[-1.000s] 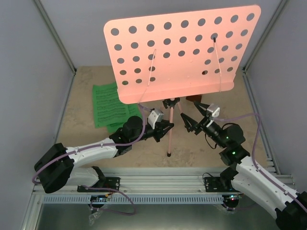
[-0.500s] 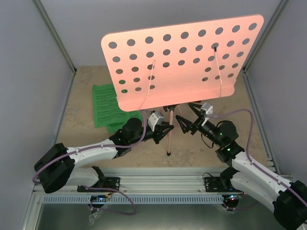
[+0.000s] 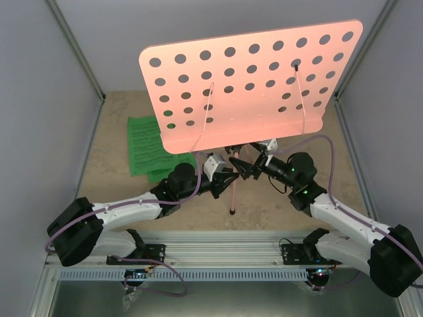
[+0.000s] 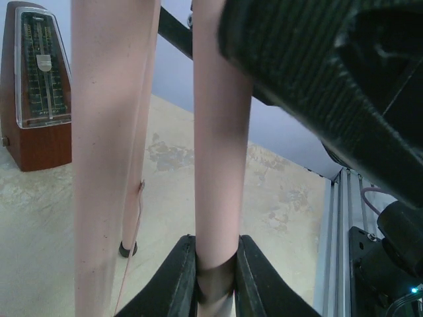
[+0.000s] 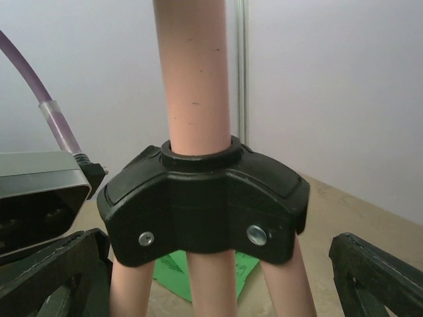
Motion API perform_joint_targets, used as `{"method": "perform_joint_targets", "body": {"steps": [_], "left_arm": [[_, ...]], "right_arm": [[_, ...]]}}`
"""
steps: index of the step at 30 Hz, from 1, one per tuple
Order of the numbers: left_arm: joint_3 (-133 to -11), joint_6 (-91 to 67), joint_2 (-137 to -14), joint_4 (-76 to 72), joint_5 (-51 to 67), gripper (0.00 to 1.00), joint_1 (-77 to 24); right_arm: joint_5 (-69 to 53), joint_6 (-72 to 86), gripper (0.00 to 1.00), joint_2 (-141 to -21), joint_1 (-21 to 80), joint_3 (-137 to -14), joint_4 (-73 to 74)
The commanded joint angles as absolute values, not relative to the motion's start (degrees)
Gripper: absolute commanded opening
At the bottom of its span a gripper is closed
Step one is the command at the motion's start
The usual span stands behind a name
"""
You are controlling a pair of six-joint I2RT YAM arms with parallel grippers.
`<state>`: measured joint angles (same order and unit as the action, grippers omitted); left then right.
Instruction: Pack up the instrument practice props
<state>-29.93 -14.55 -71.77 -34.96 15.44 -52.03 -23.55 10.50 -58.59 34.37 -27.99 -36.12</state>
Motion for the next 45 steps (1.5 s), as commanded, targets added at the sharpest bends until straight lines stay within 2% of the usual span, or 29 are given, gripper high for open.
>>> {"method": "perform_joint_targets", "body": {"steps": [1,10,18,24,25,30,36,40,42,45], "left_arm": [[-30.6,-14.1,-70.4,-40.8,16.8,0.00,-52.4],[-32.4,-10.6,-71.7,-38.6,16.5,0.00,-53.1],[-34.0,-9.3,-71.5,-37.3,15.2,0.00,-53.6],[-35.6,-8.5,-71.4,-36.5,14.5,0.00,-54.3],[-35.8,-8.5,-71.2,-36.6,14.5,0.00,-54.4],[-35.6,-9.9,-71.7,-37.7,15.5,0.00,-54.6],[-34.1,-11.7,-73.2,-40.7,16.3,0.00,-55.5],[-33.8,-12.6,-73.9,-42.4,16.6,0.00,-56.4],[-33.8,-12.8,-74.2,-42.6,16.5,0.00,-56.8],[-33.6,-13.0,-74.5,-42.8,16.2,0.00,-57.1]], "right_arm": [[-23.6,5.7,0.98,-60.7,35.3,-31.0,-35.4],[-23.6,3.0,0.96,-65.4,36.4,-33.8,-34.2],[-22.2,3.3,0.66,-63.9,37.2,-33.3,-33.9],[-20.8,3.4,0.47,-59.7,37.9,-32.9,-32.4],[-20.4,3.5,0.47,-59.1,37.9,-32.7,-32.2],[-19.0,3.6,0.48,-58.4,37.9,-31.8,-32.3],[-18.3,5.1,0.69,-61.2,37.9,-30.8,-35.9],[-17.2,5.3,0.76,-63.5,37.9,-30.8,-37.8],[-16.8,5.3,0.77,-64.3,37.9,-31.0,-38.3],[-16.5,5.4,0.70,-64.6,37.9,-30.9,-38.9]]}}
